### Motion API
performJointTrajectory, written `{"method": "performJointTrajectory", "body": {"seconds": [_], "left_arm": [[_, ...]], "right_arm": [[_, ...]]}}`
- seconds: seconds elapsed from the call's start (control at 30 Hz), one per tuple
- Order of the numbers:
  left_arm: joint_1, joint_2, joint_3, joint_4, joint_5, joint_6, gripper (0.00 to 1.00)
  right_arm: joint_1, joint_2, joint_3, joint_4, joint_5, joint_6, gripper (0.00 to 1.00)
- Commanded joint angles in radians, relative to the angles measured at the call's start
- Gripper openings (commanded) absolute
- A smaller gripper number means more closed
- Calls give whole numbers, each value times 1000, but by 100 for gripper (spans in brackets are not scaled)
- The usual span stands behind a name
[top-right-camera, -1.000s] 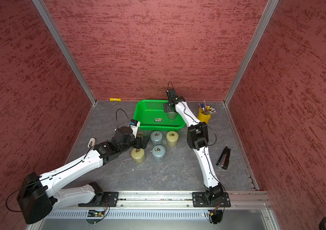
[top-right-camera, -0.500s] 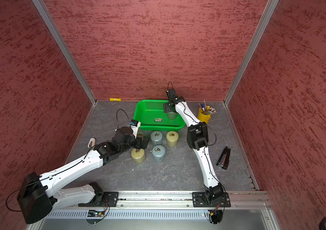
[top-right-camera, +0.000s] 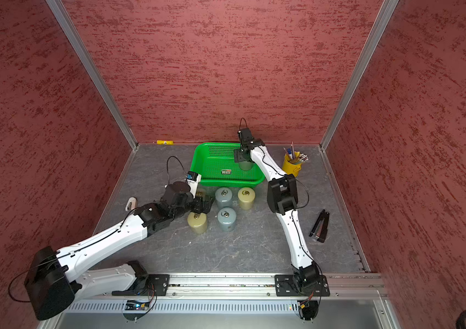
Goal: Take the tea canister out of the basket
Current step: Pick up the tea canister from the basket.
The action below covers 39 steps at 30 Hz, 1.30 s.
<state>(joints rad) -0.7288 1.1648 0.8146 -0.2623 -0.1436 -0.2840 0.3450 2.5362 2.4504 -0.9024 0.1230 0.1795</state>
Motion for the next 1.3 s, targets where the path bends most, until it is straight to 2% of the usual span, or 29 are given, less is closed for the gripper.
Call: {"method": "performJointTrajectory", "body": {"seconds": [0.0, 0.07, 0.2, 0.3, 0.4, 0.43, 0.8, 1.27], "left_arm": [[-4, 7, -8, 22, -14, -9, 100], [-4, 9, -7, 22, -14, -9, 100], [-4, 9, -5, 23, -16, -6, 100], [-3, 10, -3, 23, -19, -3, 100], [-3, 13, 1, 24, -19, 0, 100], [-3, 14, 3, 25, -20, 2, 100], [8, 38, 38, 29, -15, 27, 100], [21, 56, 38, 55, -11, 40, 100]], "right_arm": [[0, 13, -8, 23, -19, 4, 87], [-1, 15, -10, 23, -21, 3, 81], [0, 5, -27, 33, -29, 4, 46], [0, -23, -66, 61, -37, 8, 36], [-1, -64, -115, 91, -42, 8, 6], [1, -83, -138, 104, -46, 8, 0], [23, -310, -397, 235, -84, -28, 0], [72, -756, -764, 444, -139, -132, 0]]}}
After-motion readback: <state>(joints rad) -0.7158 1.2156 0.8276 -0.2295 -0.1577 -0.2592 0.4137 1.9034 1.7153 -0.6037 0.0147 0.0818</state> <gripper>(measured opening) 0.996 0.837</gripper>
